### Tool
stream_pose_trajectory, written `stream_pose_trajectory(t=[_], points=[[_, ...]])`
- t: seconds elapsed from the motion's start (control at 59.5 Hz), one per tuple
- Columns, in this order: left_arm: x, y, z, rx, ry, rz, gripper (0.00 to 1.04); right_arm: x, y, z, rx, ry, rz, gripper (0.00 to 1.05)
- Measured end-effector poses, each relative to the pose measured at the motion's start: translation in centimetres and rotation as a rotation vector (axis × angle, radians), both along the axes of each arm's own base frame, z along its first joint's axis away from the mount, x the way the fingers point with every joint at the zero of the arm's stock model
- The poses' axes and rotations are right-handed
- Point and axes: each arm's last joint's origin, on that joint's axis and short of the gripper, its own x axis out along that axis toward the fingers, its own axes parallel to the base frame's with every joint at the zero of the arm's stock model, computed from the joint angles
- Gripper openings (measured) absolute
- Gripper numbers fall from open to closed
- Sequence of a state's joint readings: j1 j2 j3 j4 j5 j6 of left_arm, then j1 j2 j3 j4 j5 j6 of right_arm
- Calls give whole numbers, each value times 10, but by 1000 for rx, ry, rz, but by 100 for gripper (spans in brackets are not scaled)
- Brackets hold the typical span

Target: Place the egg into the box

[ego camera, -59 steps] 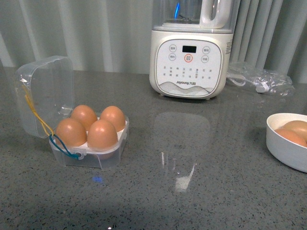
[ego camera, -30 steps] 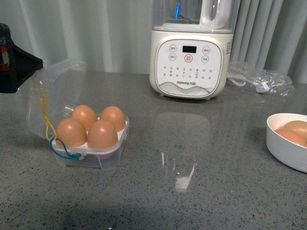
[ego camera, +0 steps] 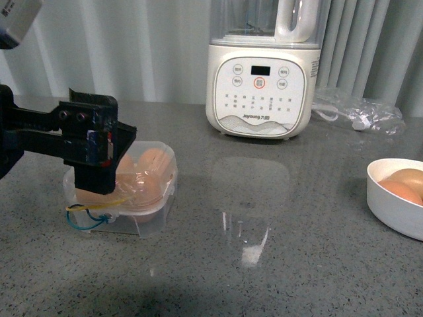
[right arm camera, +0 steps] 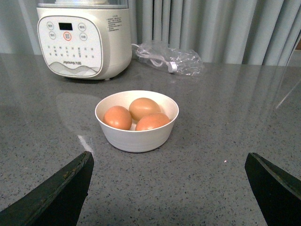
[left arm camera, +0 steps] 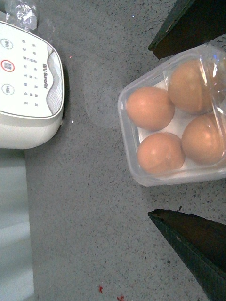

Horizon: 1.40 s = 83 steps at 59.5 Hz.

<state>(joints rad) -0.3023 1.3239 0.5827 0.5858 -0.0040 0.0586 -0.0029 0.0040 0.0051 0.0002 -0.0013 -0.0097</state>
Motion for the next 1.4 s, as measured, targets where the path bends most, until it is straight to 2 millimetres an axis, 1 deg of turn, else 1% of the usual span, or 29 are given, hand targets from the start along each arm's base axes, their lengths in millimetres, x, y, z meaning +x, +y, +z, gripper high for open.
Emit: stream_pose_trajectory(t=[0.118, 0.235, 0.319, 0.471, 0.572, 0.706, 0.858, 0.975, 1.093, 1.244, 1.396], points=[[-3, -9, -4, 19, 3, -33, 98, 0, 0, 0, 0, 0, 0, 98], [-4, -7, -3, 24, 10, -28, 98, 0, 0, 0, 0, 0, 0, 98], [-4, 0, 2, 27, 23, 10, 98, 0, 0, 0, 0, 0, 0, 98], [-9, 16, 25, -30, 28, 47, 98, 0, 0, 0, 0, 0, 0, 98], [-15, 26, 40, -59, 23, 78, 98, 0, 0, 0, 0, 0, 0, 98], [-31, 42, 55, -73, 20, 113, 98, 0, 0, 0, 0, 0, 0, 98], [-56, 60, 68, -85, 26, 160, 98, 0, 0, 0, 0, 0, 0, 98], [-80, 68, 59, -61, 52, 185, 98, 0, 0, 0, 0, 0, 0, 98], [-96, 72, 49, -33, 50, 191, 98, 0, 0, 0, 0, 0, 0, 98], [-103, 75, 36, 13, 61, 197, 98, 0, 0, 0, 0, 0, 0, 98], [-108, 77, 33, 13, 59, 207, 98, 0, 0, 0, 0, 0, 0, 98]])
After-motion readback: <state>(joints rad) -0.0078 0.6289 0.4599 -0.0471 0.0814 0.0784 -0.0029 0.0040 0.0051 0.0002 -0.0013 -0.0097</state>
